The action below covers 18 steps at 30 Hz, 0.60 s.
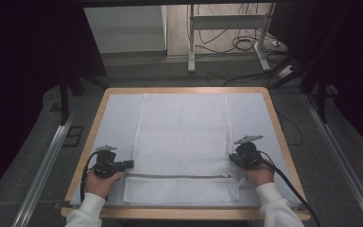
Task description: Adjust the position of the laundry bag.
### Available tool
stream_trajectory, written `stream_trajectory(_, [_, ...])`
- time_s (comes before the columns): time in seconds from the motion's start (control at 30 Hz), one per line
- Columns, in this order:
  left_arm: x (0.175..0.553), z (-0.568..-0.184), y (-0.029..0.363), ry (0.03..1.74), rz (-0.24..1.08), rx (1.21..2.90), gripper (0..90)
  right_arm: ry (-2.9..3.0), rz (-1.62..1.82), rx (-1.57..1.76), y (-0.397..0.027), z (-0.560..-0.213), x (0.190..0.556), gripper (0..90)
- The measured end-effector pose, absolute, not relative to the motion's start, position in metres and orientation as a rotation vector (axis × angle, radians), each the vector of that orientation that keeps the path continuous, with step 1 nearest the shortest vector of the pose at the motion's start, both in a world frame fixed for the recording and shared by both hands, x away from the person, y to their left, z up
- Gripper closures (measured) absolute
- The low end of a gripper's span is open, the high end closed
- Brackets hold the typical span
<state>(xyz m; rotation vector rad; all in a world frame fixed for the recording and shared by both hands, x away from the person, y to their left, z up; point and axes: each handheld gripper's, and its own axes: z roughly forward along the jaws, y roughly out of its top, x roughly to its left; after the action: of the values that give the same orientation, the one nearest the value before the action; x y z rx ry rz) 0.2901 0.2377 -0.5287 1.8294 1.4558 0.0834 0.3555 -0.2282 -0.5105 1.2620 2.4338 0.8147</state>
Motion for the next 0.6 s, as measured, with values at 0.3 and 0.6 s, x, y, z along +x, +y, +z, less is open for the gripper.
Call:
stream_trajectory(0.3, [0.284,-0.508,0.226,1.392,0.259,1.843,43.8,2.327,0.868,1.219,-0.234,-0.501,0.352,44.4])
stream_trajectory(0.6, [0.276,-0.494,0.211,1.299,0.273,1.846,31.5,2.257,0.979,1.251,-0.241,-0.489,0.347,29.1])
